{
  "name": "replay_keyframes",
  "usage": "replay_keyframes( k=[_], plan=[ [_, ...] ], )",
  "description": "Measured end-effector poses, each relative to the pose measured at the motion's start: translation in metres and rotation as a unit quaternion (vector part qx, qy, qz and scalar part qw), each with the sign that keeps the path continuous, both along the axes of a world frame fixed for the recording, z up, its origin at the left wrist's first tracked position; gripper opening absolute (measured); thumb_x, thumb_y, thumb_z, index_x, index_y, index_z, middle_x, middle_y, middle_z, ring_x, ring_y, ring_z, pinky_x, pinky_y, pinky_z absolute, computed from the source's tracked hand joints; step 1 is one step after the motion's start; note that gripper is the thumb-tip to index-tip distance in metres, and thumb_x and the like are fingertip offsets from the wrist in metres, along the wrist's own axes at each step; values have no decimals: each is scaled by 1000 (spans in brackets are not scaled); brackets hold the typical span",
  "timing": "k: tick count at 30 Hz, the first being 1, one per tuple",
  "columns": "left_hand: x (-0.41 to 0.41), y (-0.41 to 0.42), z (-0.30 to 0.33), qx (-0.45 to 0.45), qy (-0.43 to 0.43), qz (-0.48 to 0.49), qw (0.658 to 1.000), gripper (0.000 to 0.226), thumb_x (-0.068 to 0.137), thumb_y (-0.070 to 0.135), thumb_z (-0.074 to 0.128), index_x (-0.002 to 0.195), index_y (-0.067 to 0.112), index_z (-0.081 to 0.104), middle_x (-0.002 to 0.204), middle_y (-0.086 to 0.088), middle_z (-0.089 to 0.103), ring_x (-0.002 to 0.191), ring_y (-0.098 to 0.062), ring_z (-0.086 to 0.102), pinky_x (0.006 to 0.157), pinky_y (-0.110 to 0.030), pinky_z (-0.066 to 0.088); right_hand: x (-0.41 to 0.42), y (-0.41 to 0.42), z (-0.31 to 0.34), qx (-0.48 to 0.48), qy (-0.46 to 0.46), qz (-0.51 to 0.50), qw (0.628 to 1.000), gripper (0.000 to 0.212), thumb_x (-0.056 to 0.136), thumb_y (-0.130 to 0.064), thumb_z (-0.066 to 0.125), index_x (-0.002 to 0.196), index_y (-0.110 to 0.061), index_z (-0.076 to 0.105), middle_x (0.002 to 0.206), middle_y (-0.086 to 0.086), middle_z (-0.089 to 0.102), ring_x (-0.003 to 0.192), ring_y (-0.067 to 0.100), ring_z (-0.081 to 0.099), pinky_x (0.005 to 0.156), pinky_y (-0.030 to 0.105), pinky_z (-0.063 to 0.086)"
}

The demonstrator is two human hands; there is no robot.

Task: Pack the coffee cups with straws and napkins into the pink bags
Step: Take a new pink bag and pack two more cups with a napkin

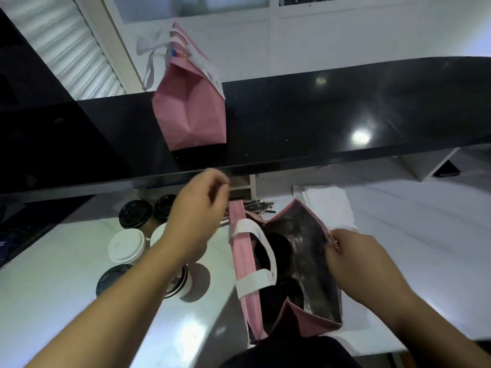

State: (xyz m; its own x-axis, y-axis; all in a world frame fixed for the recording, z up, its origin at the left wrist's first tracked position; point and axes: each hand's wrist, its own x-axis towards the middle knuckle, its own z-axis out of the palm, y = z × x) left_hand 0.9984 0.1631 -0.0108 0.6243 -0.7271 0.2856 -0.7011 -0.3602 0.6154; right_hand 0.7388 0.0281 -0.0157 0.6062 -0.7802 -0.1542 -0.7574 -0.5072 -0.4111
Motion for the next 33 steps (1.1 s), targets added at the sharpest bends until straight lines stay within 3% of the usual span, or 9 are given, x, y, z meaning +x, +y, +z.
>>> replay_keyframes(
  k=[2,5,9,12,16,21,27,33],
  plan=[
    [34,2,-29,76,43,86,992,9,98,21,64,103,29,66,97,10,71,86,-12,67,72,-30,49,0,-3,0,1,7,-1,1000,34,99,-23,42,68,-19,56,69,-2,58,60,15,57,54,33,47],
    [58,1,-81,244,31,66,967,18,96,14,62,108,15,75,103,-7,77,95,-29,71,80,-36,55,1,-5,-1,18,38,11,999,30,100,-28,42,76,-21,59,72,-3,62,66,15,59,64,39,53],
    [66,-22,-128,360,29,25,932,25,93,10,60,111,15,76,113,-12,75,103,-33,70,85,-37,58,1,1,-1,-3,-4,22,1000,30,99,-31,53,70,-23,54,59,0,58,58,17,53,55,37,43],
    [71,-35,-155,419,23,-6,907,30,92,5,59,118,11,74,119,-15,73,109,-33,71,89,-39,57,3,4,3,1,25,26,999,28,98,-38,51,73,-26,54,63,-3,62,61,17,57,57,37,48],
    [74,-33,-181,434,-5,-24,900,39,90,4,61,126,17,68,128,-11,62,116,-33,66,94,-43,56,5,3,4,33,48,17,998,26,99,-44,47,86,-29,64,73,-7,70,67,13,64,64,37,55],
    [78,-30,-191,438,-36,-34,898,46,87,0,61,129,17,65,129,-11,62,120,-34,64,97,-42,54,4,6,5,37,39,-4,999,25,94,-43,49,77,-33,64,63,-19,65,61,9,62,54,31,49],
    [76,-40,-184,427,-55,-36,902,53,85,-9,60,133,13,57,131,-14,60,119,-37,64,90,-46,57,9,6,4,38,27,-12,999,24,92,-44,48,75,-37,63,75,-43,59,75,-7,60,47,23,38],
    [73,-43,-187,412,-65,-70,906,62,90,-5,59,145,23,52,138,-9,53,122,-36,61,92,-45,56,10,9,1,39,14,-14,999,21,92,-42,50,77,-37,64,75,-43,59,76,-7,61,48,22,36]
  ],
)
